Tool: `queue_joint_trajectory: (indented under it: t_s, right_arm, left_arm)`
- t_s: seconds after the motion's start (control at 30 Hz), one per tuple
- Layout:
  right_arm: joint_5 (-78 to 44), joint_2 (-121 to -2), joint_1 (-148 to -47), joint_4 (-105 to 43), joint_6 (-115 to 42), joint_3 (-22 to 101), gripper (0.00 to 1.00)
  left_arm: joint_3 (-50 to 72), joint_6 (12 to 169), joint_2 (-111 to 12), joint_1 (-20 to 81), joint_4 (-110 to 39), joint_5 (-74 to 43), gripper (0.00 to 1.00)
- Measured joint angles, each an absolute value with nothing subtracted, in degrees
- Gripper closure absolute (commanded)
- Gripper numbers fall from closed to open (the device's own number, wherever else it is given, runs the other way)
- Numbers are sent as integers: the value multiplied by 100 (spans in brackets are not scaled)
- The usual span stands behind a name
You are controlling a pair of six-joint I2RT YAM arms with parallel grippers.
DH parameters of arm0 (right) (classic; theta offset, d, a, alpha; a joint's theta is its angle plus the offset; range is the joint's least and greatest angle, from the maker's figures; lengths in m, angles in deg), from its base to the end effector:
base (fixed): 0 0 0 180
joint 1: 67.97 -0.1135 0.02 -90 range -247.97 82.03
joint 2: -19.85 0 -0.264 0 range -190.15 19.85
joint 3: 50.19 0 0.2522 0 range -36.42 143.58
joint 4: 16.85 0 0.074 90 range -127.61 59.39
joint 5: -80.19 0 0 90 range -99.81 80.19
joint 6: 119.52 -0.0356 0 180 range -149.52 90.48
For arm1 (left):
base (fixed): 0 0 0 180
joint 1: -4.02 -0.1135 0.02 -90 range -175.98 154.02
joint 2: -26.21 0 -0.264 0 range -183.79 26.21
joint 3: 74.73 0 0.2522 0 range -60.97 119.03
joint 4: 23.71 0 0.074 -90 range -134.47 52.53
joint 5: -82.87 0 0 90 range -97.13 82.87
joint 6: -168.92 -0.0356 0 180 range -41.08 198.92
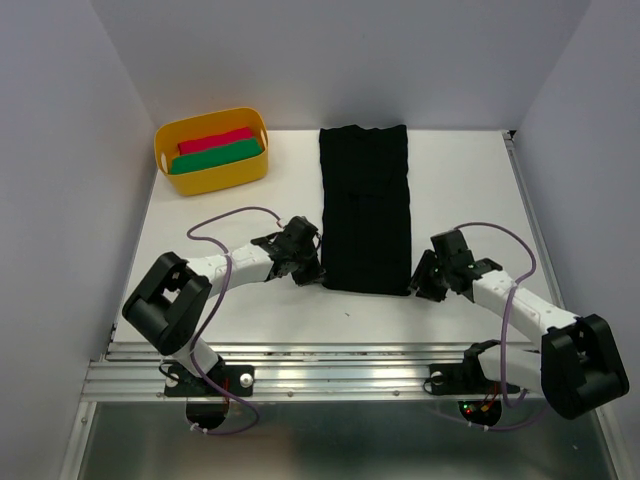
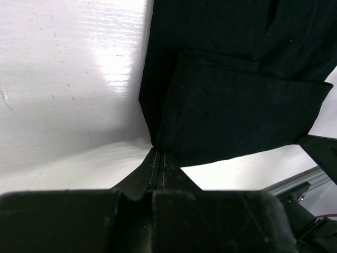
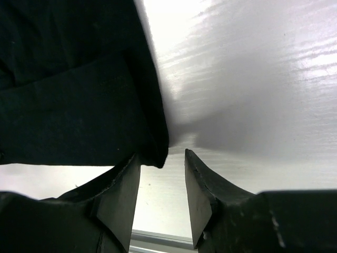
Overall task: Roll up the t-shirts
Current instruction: Roll the T-shirt to the center of the board.
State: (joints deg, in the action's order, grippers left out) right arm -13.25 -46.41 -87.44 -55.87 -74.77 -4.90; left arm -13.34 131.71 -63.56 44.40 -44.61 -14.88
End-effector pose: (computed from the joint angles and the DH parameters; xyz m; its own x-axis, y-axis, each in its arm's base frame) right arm 0.1916 0.0700 0.1701 -0.8312 0.4581 -0.3152 0.3257 0.8605 0.3918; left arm 0.2346 -0.2059 0.1748 -0.9138 -0.2588 -0.3131 -0.0311 0.8130 -0.5814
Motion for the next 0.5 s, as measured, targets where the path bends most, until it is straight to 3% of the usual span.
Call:
queue_joint_trajectory:
  t_s: [0.33, 0.5]
  right_arm:
    - [-1576, -4700, -8744, -5421, -7602, -761, 68]
    - [-1725, -4702, -8744, -5220, -7716, -857, 86]
  left_arm:
    - [-1334, 13173, -6356, 4440, -4461, -1488, 100]
    - [-1336, 13173, -6356, 4440, -4459, -1488, 100]
